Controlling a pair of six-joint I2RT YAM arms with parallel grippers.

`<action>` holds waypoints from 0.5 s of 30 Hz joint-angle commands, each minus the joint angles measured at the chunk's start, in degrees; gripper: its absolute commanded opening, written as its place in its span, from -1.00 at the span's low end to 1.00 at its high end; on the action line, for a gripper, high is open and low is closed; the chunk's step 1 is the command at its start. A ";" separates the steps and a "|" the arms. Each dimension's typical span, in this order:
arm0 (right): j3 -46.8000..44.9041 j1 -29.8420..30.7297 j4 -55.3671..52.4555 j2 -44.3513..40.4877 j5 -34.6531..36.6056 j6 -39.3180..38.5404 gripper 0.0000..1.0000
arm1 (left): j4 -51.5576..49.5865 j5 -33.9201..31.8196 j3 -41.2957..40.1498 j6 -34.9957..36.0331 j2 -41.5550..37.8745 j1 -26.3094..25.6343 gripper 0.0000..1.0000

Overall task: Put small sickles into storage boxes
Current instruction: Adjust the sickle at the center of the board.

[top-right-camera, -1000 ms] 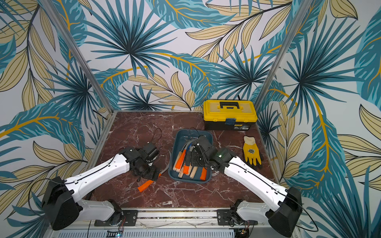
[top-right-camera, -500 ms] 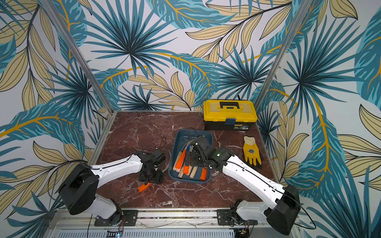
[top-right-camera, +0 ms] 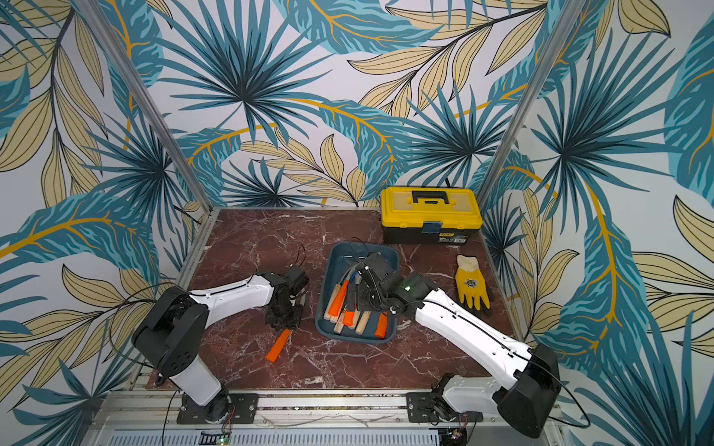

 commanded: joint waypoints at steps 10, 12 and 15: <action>3.73 -0.57 -0.86 4.25 -0.76 -2.86 0.99 | 0.72 -0.68 14.57 5.37 9.59 5.02 -0.51; 4.40 -0.68 -1.10 4.79 -0.86 -3.19 0.99 | 0.69 -0.59 15.19 6.15 9.69 5.60 -0.49; 4.48 -0.77 -1.08 5.05 -0.91 -3.25 0.99 | 0.36 1.69 14.43 6.35 9.06 5.66 -0.13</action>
